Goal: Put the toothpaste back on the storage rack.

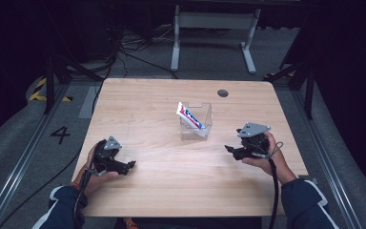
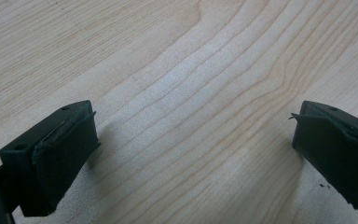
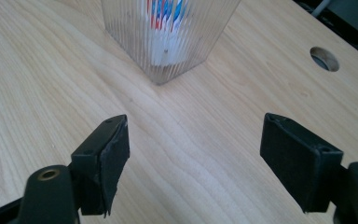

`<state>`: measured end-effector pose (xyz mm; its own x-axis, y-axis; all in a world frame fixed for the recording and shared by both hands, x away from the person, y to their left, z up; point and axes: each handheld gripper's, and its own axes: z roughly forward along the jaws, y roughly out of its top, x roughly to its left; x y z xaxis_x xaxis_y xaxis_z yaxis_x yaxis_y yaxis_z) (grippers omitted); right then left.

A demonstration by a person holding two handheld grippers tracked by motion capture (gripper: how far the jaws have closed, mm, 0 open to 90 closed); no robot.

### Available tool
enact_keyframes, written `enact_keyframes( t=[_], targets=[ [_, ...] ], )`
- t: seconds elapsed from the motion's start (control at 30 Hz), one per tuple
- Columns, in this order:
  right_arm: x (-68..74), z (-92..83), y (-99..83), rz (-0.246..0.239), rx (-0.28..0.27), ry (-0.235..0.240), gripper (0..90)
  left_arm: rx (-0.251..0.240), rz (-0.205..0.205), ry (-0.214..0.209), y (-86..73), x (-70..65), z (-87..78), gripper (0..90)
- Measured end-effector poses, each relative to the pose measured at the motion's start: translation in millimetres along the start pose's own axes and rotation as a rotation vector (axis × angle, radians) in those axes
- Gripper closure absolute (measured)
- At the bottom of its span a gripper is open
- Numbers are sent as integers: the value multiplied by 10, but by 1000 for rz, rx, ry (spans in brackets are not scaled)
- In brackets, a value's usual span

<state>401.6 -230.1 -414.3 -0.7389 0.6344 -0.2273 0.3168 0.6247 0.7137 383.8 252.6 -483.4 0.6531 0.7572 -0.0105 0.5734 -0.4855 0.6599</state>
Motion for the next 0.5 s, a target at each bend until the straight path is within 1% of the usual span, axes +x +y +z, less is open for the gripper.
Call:
enact_keyframes(
  t=[0.17, 0.2, 0.23, 0.33, 0.37, 0.47, 0.5],
  targets=[
    [19, 10, -118, 6, 14, 5, 252, 0, 0, 0, 0, 0, 0, 4],
    [15, 8, -143, -1, 15, 2, 252, -1, 2, 2, 1, 1, 0, 4],
    [22, 4, -169, 12, 20, -1, 253, 0, 0, 0, 0, 0, 0, 4],
    [9, -8, -258, 26, 27, -2, 255, 0, 0, 0, 0, 0, 0, 4],
    [9, -8, -258, 26, 27, -2, 255, 0, 0, 0, 0, 0, 0, 4],
    [-6, -45, -351, 24, 38, -8, 255, 0, 0, 0, 0, 0, 0, 4],
    [-15, -65, -380, 36, 41, -9, 255, 0, 0, 0, 0, -1, 0, 4]
  ],
)
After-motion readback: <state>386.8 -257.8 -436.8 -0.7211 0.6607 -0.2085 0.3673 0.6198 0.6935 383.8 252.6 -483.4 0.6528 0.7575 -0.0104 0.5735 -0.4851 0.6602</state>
